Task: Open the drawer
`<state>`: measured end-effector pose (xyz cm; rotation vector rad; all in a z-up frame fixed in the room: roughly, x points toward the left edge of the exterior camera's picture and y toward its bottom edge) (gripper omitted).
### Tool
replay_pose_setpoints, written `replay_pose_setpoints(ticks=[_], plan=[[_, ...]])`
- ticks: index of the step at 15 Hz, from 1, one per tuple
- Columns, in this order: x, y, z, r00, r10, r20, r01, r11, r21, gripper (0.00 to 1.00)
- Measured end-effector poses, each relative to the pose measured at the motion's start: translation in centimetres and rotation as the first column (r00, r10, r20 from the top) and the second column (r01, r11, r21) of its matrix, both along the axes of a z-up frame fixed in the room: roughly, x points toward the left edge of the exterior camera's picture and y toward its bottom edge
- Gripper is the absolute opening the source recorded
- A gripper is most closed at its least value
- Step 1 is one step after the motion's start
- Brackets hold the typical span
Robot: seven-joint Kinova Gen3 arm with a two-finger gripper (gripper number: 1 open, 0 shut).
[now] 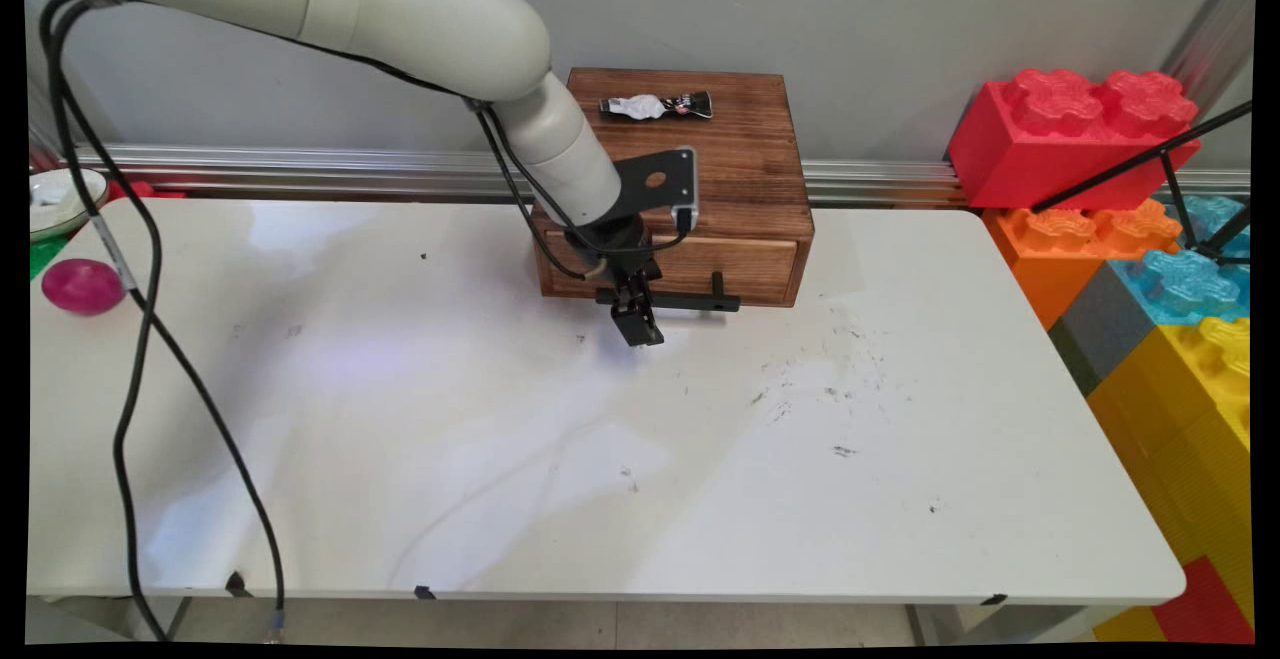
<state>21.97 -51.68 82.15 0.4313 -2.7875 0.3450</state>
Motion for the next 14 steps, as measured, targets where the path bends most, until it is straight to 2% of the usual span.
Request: replay_pose_setpoints(ticks=[14], plan=[[-0.8,-0.7,-3.0,0.999,-0.037,-0.001,0.037,0.999,-0.003,1.0]])
